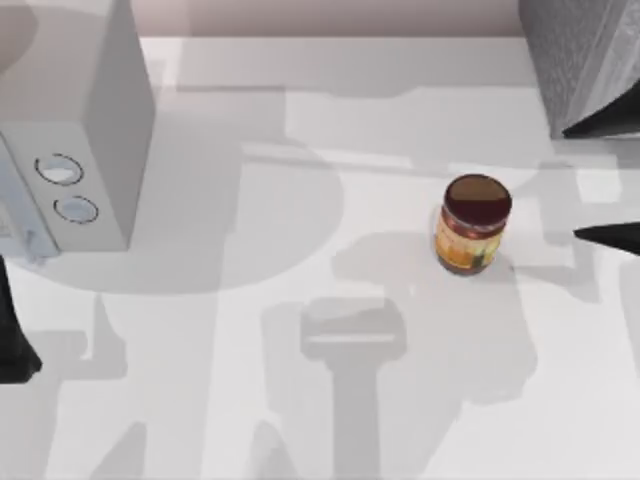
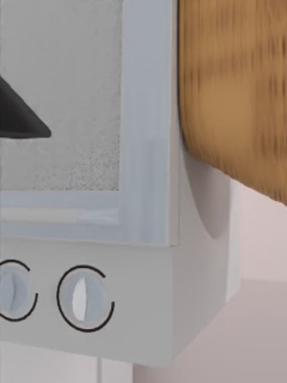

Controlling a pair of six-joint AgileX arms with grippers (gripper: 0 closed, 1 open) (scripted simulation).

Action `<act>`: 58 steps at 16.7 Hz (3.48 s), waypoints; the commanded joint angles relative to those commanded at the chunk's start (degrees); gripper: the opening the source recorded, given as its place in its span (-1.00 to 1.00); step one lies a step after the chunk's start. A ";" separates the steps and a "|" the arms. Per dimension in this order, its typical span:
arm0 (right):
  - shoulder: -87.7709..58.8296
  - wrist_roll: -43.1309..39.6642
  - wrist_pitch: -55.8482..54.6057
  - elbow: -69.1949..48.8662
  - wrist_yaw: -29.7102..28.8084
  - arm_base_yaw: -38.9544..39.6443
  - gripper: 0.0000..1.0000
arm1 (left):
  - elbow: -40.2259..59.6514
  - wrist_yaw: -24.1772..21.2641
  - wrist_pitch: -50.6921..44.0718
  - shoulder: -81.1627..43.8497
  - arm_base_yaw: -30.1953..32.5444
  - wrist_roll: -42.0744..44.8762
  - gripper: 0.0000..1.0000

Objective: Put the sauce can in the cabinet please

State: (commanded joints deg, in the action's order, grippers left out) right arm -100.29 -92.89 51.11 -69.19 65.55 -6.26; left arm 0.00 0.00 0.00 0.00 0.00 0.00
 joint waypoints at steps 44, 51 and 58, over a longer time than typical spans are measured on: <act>-40.04 35.99 -63.31 -1.94 17.29 8.49 1.00 | 0.00 0.00 0.00 0.00 0.00 0.00 1.00; -36.72 51.46 -80.27 3.07 15.86 10.77 1.00 | 0.00 0.00 0.00 0.00 0.00 0.00 1.00; -36.71 51.50 -80.31 3.08 15.86 10.78 0.55 | 0.00 0.00 0.00 0.00 0.00 0.00 1.00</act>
State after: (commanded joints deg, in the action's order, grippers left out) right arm -137.00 -41.39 -29.20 -66.10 81.41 4.51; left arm 0.00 0.00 0.00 0.00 0.00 0.00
